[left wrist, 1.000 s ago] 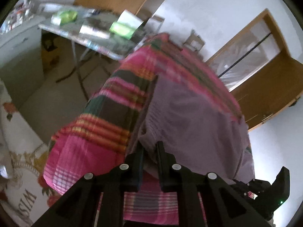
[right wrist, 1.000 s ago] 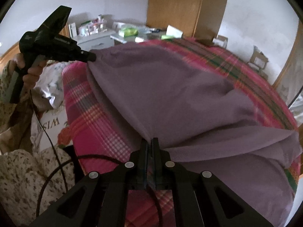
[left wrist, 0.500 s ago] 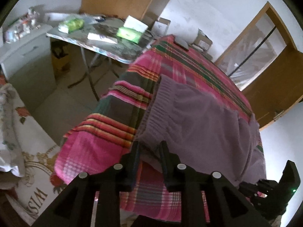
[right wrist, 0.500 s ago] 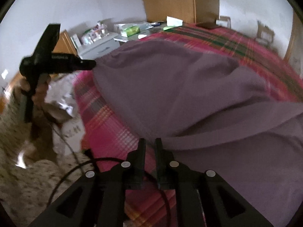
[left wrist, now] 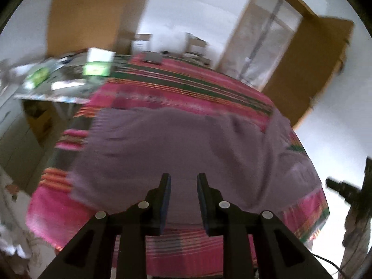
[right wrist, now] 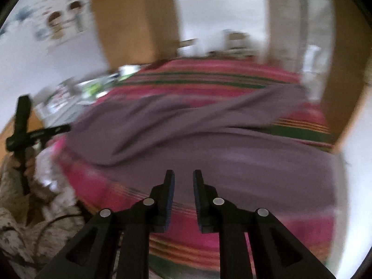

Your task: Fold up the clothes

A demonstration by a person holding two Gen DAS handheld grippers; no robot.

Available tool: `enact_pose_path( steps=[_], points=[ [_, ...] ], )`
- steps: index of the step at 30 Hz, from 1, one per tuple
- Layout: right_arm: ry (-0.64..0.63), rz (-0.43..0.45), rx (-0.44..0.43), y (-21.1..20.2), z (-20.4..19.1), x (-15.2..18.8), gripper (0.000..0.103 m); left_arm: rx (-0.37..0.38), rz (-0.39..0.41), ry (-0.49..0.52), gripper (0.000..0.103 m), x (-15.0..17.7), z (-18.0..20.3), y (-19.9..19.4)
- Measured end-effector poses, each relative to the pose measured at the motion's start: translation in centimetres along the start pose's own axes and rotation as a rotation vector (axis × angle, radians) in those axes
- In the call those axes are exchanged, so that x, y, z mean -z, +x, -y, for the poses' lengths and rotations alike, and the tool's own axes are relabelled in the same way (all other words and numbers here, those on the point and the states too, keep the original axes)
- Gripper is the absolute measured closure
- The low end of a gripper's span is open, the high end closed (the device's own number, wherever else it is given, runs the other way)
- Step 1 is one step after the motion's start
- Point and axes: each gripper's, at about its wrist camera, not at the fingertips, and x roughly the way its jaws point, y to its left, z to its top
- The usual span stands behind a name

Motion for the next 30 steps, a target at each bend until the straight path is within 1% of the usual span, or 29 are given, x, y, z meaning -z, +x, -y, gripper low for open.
enact_pose_path(
  steps=[4, 5, 7, 9, 11, 15, 18, 20, 23, 26, 30],
  points=[
    [0.093, 0.061, 0.235, -6.9, 5.8, 1.2, 0.085, 0.041, -0.063, 0.090, 0.079, 0.3, 3.4, 2.5],
    [0.116, 0.073, 0.277, -8.5, 7.0, 1.5, 0.083, 0.053, -0.074, 0.115, 0.079, 0.5, 4.3, 2.9],
    [0.179, 0.086, 0.374, -10.6, 9.1, 2.0, 0.076, 0.082, -0.096, 0.170, 0.079, 1.0, 6.2, 4.0],
    [0.226, 0.082, 0.437, -11.4, 10.9, 2.8, 0.075, 0.091, -0.112, 0.199, 0.079, 1.3, 7.5, 4.8],
    [0.279, 0.067, 0.457, -9.9, 11.7, 3.7, 0.074, 0.088, -0.124, 0.229, 0.079, 1.9, 8.4, 5.5],
    [0.332, 0.020, 0.371, -4.1, 12.3, 4.5, 0.074, 0.034, -0.118, 0.319, 0.079, 2.8, 9.8, 6.2],
    [0.345, 0.015, 0.254, 0.9, 11.2, 3.3, 0.074, 0.023, -0.122, 0.348, 0.079, 3.1, 9.9, 6.5],
    [0.355, 0.019, 0.182, 3.4, 11.0, 2.0, 0.074, 0.018, -0.124, 0.361, 0.079, 3.3, 10.1, 6.9],
    [0.344, 0.012, 0.114, 7.0, 10.4, -0.6, 0.074, 0.017, -0.128, 0.370, 0.079, 3.7, 10.2, 7.4],
    [0.325, -0.003, 0.074, 10.1, 9.9, -3.2, 0.074, 0.036, -0.130, 0.357, 0.079, 3.7, 10.0, 7.6],
    [0.316, -0.021, 0.034, 13.4, 10.0, -6.2, 0.074, 0.067, -0.138, 0.348, 0.079, 3.3, 9.7, 7.9]
  ],
)
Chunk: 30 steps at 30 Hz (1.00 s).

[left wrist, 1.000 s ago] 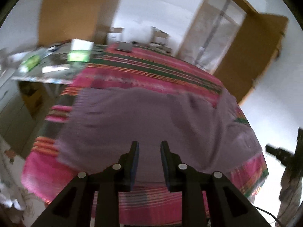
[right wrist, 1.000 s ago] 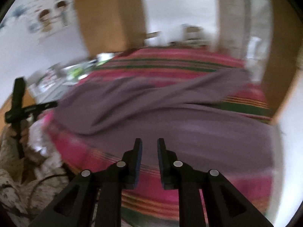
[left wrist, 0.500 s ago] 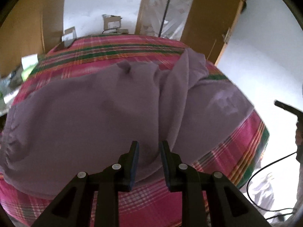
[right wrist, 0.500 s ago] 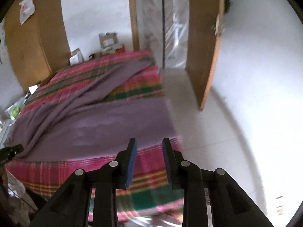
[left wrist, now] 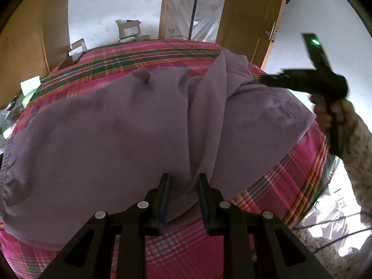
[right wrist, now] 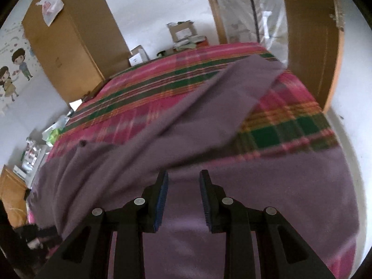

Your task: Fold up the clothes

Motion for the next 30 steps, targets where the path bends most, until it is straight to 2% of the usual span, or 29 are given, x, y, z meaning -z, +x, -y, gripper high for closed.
enact_pose_path(
  steps=[5, 8, 17, 21, 27, 29, 30],
  points=[
    [0.021, -0.018, -0.033, 3.2, -0.8, -3.0, 0.073, 0.069, 0.005, -0.026, 0.077, -0.1, -1.0, 0.4],
    [0.044, -0.021, -0.031, 4.9, -0.6, -4.7, 0.072, 0.118, 0.010, -0.043, 0.071, -0.3, -1.5, 0.4],
    [0.172, -0.066, -0.050, 9.1, 2.0, -8.1, 0.072, 0.169, 0.015, -0.043, 0.069, -0.8, -1.7, 1.1],
    [0.192, -0.078, -0.046, 10.3, 2.5, -9.0, 0.072, 0.175, 0.011, -0.044, 0.069, -1.0, -1.7, 1.0],
    [0.225, -0.068, -0.040, 11.2, 2.6, -10.0, 0.072, 0.133, -0.004, -0.002, 0.067, -1.3, -0.2, 0.7],
    [0.229, -0.057, -0.036, 11.2, 2.6, -10.1, 0.076, 0.111, -0.006, 0.016, 0.067, -1.2, 0.4, 0.6],
    [0.227, -0.052, -0.034, 11.2, 2.5, -10.1, 0.083, 0.101, -0.008, 0.023, 0.067, -1.2, 0.6, 0.6]
  ],
)
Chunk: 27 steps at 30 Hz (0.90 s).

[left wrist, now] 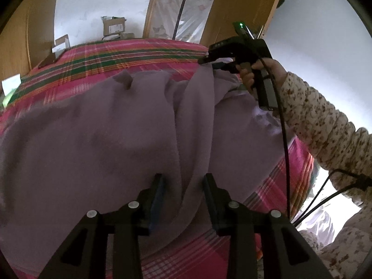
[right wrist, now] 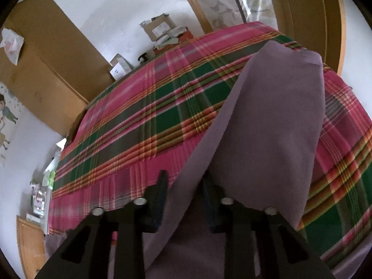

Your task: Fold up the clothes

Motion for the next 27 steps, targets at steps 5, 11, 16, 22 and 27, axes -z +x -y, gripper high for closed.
enact_pose_path(
  steps=[5, 11, 16, 22, 27],
  points=[
    [-0.011, 0.001, 0.022, 0.3, -0.2, 0.2, 0.096, -0.058, -0.004, 0.046, 0.067, 0.1, 1.2, 0.2],
    [-0.043, 0.043, 0.037, -0.8, -0.8, 0.5, 0.100, -0.110, -0.008, 0.087, 0.067, 0.0, 1.8, 0.7],
    [-0.059, 0.091, 0.032, -2.6, -1.1, 0.8, 0.100, -0.133, -0.002, 0.098, 0.069, 0.1, 1.8, 0.7],
    [-0.057, 0.143, 0.024, -5.0, -0.8, 1.2, 0.100, -0.117, 0.025, 0.049, 0.090, -0.2, 0.8, 0.1],
    [-0.074, 0.215, 0.039, -7.8, -0.9, 1.9, 0.100, -0.113, 0.053, 0.046, 0.096, -0.4, 0.8, -0.3]
  ],
)
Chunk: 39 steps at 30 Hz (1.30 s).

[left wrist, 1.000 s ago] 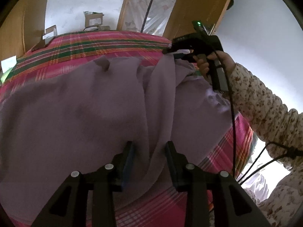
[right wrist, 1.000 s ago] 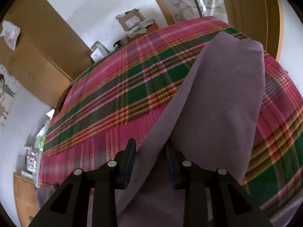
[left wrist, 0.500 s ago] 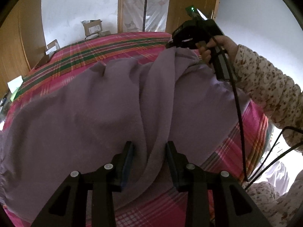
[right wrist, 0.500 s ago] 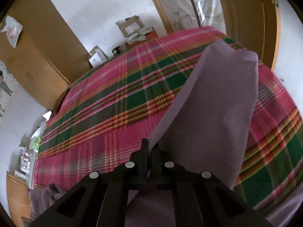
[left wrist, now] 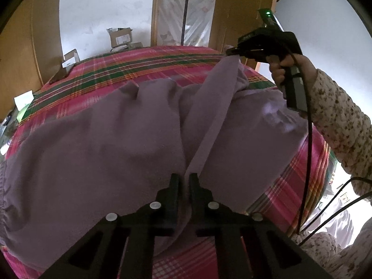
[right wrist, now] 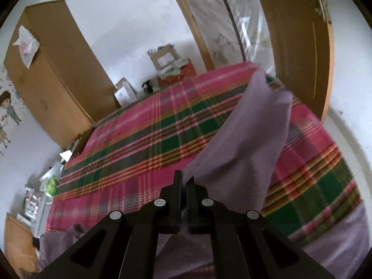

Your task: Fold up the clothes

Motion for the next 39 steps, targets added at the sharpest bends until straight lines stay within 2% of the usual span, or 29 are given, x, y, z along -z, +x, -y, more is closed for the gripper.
enact_pose_path(
  steps=[9, 14, 18, 26, 30, 35, 39],
  points=[
    [-0.032, 0.165, 0.016, -6.8, -0.2, 0.0, 0.100, -0.001, 0.133, -0.048, 0.098, -1.4, -0.7, -2.8],
    [-0.039, 0.235, 0.015, -10.4, 0.0, 0.5, 0.100, -0.003, 0.186, -0.033, 0.100, -1.2, 0.3, -4.8],
    [-0.044, 0.277, 0.020, -12.8, 0.5, 1.1, 0.100, -0.006, 0.196, -0.013, 0.100, -0.8, 1.1, -5.6],
    [-0.025, 0.317, 0.038, -17.1, 2.8, 4.2, 0.100, -0.003, 0.173, 0.030, 0.100, 0.7, 2.9, -6.5],
    [-0.026, 0.328, 0.067, -18.4, 4.1, 6.3, 0.100, 0.022, 0.154, 0.042, 0.100, 1.6, 3.7, -6.1],
    [0.001, 0.306, 0.100, -18.3, 5.7, 8.9, 0.100, 0.030, 0.089, 0.031, 0.100, 3.0, 3.9, -4.3],
    [0.013, 0.286, 0.128, -18.1, 6.9, 11.1, 0.100, 0.018, 0.068, 0.047, 0.100, 3.3, 4.2, -3.8]
  ],
)
